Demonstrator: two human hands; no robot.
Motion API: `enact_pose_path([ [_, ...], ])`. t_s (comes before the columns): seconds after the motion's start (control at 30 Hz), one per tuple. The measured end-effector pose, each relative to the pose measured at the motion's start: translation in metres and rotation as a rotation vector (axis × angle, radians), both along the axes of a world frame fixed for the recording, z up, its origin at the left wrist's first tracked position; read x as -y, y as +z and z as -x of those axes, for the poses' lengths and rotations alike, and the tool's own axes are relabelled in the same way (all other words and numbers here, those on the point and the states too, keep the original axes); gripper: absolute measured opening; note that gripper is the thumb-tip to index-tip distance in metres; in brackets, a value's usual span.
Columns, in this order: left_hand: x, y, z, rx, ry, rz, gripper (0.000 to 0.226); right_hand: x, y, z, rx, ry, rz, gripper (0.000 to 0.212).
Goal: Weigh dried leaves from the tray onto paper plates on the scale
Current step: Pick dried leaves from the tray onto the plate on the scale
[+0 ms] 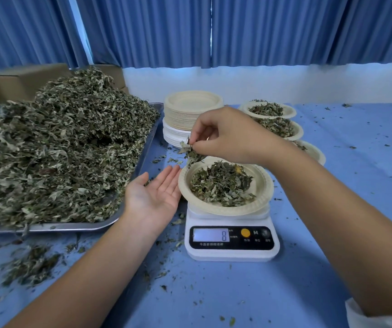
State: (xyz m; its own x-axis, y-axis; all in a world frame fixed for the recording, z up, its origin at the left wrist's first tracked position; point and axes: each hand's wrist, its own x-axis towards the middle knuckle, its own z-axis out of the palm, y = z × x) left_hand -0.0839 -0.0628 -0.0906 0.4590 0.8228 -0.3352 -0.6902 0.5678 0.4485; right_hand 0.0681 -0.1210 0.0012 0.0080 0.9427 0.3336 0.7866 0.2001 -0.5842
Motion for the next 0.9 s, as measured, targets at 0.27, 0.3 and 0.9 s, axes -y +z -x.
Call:
enact_pose_path([
  [0.27,0.005,0.006,0.001,0.047,0.004,0.040,0.051,-0.050,0.006,0.074,0.004,0.074,-0.071,0.007],
  [0.3,0.005,0.008,0.002,0.056,0.007,0.049,0.051,-0.057,0.006,0.085,0.013,0.097,-0.058,0.007],
  [0.9,0.003,0.007,0.002,0.068,-0.004,0.037,0.052,-0.028,-0.008,0.014,0.014,0.028,0.156,0.009],
])
